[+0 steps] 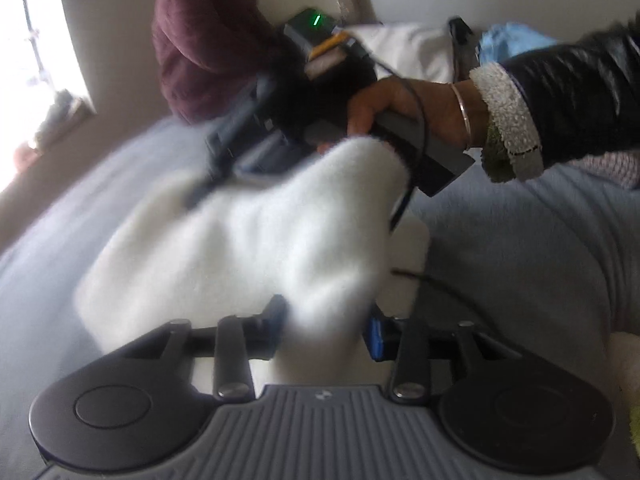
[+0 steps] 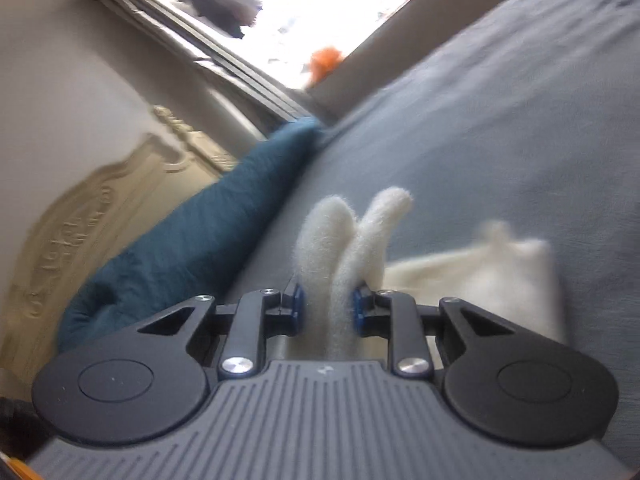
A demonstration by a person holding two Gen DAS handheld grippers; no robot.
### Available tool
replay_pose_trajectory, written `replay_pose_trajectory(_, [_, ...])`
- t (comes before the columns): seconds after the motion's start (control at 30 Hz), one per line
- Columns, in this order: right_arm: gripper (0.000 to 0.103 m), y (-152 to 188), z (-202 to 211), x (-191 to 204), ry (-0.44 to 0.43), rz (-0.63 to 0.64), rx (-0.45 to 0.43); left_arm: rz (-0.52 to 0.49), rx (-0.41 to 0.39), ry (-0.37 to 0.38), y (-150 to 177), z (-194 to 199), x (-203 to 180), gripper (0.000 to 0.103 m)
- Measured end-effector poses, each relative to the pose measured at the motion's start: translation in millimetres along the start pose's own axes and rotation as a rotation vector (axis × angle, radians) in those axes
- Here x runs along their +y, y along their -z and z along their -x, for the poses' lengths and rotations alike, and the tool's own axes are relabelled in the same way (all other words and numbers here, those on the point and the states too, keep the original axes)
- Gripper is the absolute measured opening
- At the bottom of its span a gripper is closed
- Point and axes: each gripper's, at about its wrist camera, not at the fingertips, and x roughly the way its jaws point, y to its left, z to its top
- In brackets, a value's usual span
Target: Fold clothes
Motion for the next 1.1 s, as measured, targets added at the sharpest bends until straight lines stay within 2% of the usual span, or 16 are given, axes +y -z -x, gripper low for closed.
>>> replay_pose_trajectory(0.03, [0.021,5,-4,-18,0.044,-0.035,0.021,-0.003,0.004,0.009,1,-6,-3,0.043])
replay_pose_trajectory(0.1, [0.021,14,-5,-49,0.023,-0.16,0.027,-0.008,0.011,0.027,3,-17,-8,0.051])
replay_pose_trajectory(0.13, [0.023,14,-3,-51,0.013,-0.179,0.024,-0.011,0.014,0.036,5,-23,-10,0.052])
replay_pose_trajectory(0.23, [0.038,14,6,-45,0.0,-0.189,0.023,-0.003,0.015,0.055,6,-25,-4,0.054])
replay_pose_trajectory(0.3, [0.057,13,21,-36,0.022,-0.157,0.016,0.015,0.015,0.071,7,-20,-2,0.057])
replay_pose_trajectory(0.4, [0.068,20,54,-34,0.041,-0.122,-0.027,0.096,-0.004,0.091,7,-18,10,0.057])
replay_pose_trajectory(0.5, [0.073,41,86,-42,-0.003,-0.18,-0.036,0.095,-0.018,0.106,11,-19,14,0.058])
replay_pose_trajectory(0.63, [0.076,65,94,-29,0.001,-0.224,0.004,0.083,-0.043,0.117,16,-20,16,0.06])
replay_pose_trajectory(0.77, [0.077,76,99,-15,0.016,-0.205,0.043,0.041,-0.075,0.1,20,-23,8,0.062])
replay_pose_trajectory(0.9, [0.081,83,94,-11,0.087,-0.24,0.106,-0.036,-0.096,0.023,19,-27,-5,0.055])
replay_pose_trajectory(0.93, [0.082,87,93,-14,0.081,-0.268,0.111,-0.054,-0.104,0.007,19,-27,-8,0.053])
replay_pose_trajectory(1.0, [0.083,90,90,-17,0.064,-0.314,0.12,-0.083,-0.119,-0.024,19,-26,-12,0.041])
replay_pose_trajectory(1.1, [0.083,87,80,-13,0.007,-0.314,0.138,-0.059,-0.134,-0.039,18,-22,-9,0.032])
